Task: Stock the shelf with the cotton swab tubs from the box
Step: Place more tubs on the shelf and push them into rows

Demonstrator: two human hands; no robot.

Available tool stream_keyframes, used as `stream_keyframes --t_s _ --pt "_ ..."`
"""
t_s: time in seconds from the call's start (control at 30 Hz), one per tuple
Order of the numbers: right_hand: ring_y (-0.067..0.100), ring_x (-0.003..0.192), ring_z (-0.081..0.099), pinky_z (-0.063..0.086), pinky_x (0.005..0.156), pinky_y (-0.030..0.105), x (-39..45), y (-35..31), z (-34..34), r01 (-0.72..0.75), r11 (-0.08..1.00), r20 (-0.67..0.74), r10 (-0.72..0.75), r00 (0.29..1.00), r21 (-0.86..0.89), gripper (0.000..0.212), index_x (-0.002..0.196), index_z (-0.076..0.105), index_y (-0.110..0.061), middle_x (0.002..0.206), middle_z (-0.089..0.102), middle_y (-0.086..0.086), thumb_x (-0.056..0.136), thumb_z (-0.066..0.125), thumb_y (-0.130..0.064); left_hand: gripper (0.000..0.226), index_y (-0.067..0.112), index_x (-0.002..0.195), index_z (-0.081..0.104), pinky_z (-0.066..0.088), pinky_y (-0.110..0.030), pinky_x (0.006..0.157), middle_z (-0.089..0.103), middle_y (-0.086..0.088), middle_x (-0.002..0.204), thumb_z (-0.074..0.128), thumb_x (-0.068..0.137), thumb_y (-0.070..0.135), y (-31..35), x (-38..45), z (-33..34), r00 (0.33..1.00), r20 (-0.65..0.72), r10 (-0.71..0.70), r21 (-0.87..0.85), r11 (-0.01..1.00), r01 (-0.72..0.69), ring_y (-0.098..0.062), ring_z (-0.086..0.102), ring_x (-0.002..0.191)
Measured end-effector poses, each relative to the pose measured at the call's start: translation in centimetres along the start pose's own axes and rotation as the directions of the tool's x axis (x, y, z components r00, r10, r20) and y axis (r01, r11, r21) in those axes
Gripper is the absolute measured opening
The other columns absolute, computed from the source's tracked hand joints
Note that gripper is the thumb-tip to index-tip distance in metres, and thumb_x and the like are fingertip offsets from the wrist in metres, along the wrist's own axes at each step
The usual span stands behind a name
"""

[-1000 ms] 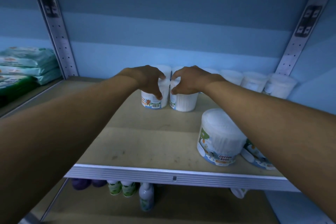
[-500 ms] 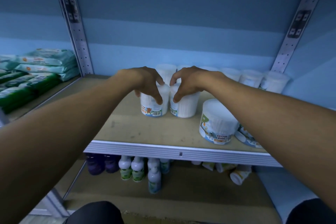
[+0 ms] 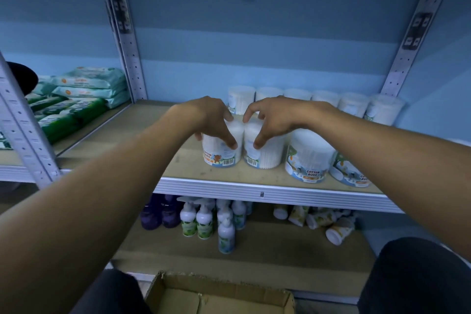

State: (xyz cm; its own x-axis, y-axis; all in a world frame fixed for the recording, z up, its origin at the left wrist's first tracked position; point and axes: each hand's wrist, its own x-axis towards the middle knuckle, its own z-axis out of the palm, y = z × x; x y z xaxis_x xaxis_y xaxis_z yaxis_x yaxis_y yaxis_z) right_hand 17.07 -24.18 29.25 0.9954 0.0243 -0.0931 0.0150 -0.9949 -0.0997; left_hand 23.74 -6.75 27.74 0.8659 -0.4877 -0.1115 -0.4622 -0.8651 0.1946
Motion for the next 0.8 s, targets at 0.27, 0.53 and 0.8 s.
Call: stream_keyframes --t_s 0.27,0.53,0.8 --pt "0.011 0.115 0.055 0.045 0.102 0.034 -1.1 1.2 0.0 0.069 0.994 0.075 -0.075 0.994 0.082 0.092 0.139 0.041 -0.043 0.132 0.052 -0.015 0.061 0.09 -0.046 0.089 0.035 0.14 0.054 0.053 -0.033 0.086 0.058 0.001 0.133 0.08 0.061 0.067 -0.8 -1.7 1.7 0.991 -0.134 0.023 -0.055 0.998 -0.031 -0.023 0.067 0.104" --pt "0.013 0.132 0.046 0.038 0.107 0.037 -2.0 1.6 -0.8 0.092 0.992 0.032 -0.095 0.995 0.082 0.077 0.133 0.047 -0.054 0.145 0.047 -0.015 0.064 0.074 -0.074 0.086 0.033 0.148 0.042 0.038 -0.033 0.105 0.043 0.004 0.153 0.069 0.074 0.068 -0.6 -1.8 0.1 0.999 -0.035 0.037 -0.078 0.996 -0.039 -0.021 0.044 0.137" --pt "0.019 0.123 0.05 0.041 0.09 0.033 -1.7 0.3 -1.5 -0.003 0.995 0.027 0.006 1.0 -0.102 0.067 0.124 0.06 -0.043 0.14 0.051 -0.011 0.067 0.069 -0.078 0.093 0.02 0.152 0.036 0.051 -0.036 0.101 0.042 0.001 0.151 0.082 0.075 0.046 -1.2 -2.0 -0.7 0.996 0.088 0.02 -0.303 0.953 0.007 -0.022 0.053 0.123"
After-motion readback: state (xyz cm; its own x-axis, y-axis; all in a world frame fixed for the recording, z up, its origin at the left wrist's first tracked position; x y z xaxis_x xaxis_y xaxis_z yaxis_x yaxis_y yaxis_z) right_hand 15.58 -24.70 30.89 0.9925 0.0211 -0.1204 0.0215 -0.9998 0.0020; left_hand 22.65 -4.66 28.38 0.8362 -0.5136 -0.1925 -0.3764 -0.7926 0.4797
